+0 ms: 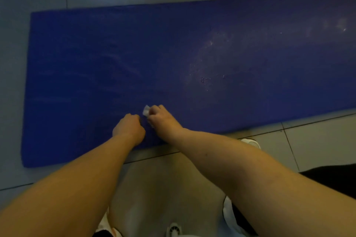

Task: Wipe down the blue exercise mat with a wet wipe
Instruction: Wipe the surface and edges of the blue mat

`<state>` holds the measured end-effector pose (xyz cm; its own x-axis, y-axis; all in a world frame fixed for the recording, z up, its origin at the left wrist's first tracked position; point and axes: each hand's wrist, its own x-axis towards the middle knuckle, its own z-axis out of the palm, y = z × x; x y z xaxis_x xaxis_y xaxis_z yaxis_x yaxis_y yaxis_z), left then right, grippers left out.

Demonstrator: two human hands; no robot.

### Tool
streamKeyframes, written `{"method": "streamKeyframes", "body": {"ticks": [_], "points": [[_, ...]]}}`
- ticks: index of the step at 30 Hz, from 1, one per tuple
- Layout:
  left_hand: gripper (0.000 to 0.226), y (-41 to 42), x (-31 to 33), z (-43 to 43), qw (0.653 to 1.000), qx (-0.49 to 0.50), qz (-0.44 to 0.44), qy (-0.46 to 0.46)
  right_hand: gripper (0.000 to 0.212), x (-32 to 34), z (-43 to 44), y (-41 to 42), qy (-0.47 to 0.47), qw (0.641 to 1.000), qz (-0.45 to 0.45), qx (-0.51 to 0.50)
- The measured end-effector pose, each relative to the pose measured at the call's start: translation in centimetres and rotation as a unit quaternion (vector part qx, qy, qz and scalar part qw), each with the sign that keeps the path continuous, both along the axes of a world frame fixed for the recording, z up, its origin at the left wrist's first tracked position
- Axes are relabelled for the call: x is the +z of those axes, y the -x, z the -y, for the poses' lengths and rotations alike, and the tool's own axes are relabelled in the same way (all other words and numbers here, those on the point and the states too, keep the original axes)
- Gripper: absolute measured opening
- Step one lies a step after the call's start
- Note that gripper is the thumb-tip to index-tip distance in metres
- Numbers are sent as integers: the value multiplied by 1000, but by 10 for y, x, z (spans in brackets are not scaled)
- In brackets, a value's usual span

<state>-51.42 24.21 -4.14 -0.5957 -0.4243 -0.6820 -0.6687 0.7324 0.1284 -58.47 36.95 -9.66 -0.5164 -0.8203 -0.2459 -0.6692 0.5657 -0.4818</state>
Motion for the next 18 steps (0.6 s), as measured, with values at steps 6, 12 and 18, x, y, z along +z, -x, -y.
{"method": "streamKeyframes", "body": {"ticks": [6,12,18], "points": [[34,27,7,5,999,-1,-35,18,21,8,-87,98,-88,977,-87,-176],[43,51,5,-1,999,-19,-22,37,43,10,-112,128,-150,895,-87,-412],[43,56,-1,1,999,-13,-12,37,33,-1,-20,72,-27,958,-45,-283]]}}
